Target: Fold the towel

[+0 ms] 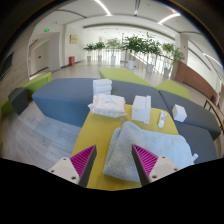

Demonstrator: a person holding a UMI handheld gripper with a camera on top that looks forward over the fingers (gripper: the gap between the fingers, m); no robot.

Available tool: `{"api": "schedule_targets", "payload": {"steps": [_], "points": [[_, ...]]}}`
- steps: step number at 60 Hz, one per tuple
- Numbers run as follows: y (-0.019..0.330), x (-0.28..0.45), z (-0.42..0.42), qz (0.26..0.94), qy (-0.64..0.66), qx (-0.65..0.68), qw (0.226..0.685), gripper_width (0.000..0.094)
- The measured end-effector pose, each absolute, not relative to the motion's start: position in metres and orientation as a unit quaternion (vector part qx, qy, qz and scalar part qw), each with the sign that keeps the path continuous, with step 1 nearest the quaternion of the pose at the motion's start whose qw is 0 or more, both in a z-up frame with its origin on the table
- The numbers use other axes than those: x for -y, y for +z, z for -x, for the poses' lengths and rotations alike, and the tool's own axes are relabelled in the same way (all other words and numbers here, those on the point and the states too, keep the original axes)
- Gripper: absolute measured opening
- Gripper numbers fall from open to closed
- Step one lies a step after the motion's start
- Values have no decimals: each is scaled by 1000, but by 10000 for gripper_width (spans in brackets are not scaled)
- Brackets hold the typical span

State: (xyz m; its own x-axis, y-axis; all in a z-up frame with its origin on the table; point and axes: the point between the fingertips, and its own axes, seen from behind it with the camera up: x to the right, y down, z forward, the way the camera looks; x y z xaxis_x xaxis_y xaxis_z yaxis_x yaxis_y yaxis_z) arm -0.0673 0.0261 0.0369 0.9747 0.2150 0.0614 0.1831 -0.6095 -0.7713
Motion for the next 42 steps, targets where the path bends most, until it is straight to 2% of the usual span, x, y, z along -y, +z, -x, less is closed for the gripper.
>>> {"api": "schedule_targets", "payload": {"steps": [8,10,15,19,31,42], "points": [[-24,-56,63,911,-30,122,394,551],[-22,-57,67,906,-21,122,404,532],[-20,-59,65,902,-22,118,415,398],[-19,-64,46,896,-52,99,429,39],[-8,-63,48,900,-24,84,428,9],[89,-65,-1,869,-1,46,493,8]]}}
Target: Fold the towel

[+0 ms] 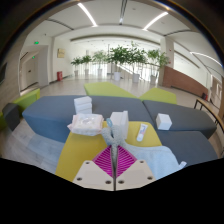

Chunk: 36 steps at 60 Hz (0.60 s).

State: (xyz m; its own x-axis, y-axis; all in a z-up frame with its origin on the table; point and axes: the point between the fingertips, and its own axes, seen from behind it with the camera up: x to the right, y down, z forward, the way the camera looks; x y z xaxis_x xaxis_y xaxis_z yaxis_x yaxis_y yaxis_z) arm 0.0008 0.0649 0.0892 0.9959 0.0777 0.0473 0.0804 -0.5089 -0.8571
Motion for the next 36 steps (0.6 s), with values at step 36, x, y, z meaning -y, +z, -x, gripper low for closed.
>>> {"api": "schedule_targets", "payload": {"steps": [36], "points": [[5,-28,-226,912,-87,-34,398,65]]}}
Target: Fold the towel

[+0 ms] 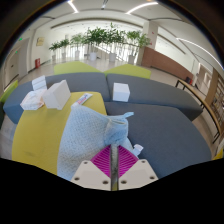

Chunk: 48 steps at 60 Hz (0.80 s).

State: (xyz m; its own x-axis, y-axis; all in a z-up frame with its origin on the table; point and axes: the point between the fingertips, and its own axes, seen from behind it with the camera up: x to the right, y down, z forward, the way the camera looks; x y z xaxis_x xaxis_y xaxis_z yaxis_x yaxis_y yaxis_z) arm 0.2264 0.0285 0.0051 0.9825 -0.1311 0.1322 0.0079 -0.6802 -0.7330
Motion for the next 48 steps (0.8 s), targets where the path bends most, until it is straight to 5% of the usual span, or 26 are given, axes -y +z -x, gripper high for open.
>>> {"api": "schedule_targets", "payload": {"steps": [2,6,8,11,33,48], "points": [[5,-28,-228,914,-85,-36,395,191],[21,-23,-241,910,-103,-40,399,722],[33,-20,-245,907,-108,-36,404,876],[48,-9,-245,908,-98,-34,405,816],[167,112,-197,882,-53,-32,467,846],[203,164,-158,869,-53,21,491,844]]}}
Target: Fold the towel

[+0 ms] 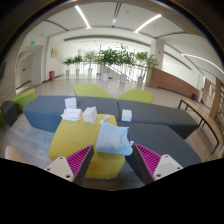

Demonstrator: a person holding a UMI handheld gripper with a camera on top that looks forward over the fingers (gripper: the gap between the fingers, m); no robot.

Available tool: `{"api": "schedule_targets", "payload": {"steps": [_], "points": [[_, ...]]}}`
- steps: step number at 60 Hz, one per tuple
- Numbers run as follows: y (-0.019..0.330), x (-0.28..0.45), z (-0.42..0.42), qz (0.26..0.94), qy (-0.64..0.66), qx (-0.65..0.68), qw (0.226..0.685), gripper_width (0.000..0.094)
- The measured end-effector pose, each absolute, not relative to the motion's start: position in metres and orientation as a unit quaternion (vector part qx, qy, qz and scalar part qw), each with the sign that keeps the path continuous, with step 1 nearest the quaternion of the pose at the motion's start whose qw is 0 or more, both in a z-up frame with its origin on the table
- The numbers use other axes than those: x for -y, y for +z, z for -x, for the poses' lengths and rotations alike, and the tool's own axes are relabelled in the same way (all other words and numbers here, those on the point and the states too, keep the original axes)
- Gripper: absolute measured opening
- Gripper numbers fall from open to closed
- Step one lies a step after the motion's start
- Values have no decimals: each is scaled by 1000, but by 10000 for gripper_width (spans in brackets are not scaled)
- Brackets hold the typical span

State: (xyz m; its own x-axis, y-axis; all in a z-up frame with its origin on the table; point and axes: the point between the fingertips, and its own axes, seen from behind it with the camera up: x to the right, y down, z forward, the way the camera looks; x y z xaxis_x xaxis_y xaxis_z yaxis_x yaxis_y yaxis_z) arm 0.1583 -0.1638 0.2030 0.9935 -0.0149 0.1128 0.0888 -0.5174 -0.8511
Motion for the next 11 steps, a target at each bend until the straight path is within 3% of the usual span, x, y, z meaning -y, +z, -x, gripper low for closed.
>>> {"api": "schedule_targets", "payload": {"steps": [11], "points": [[199,172,-155,870,-26,16,493,840]]}}
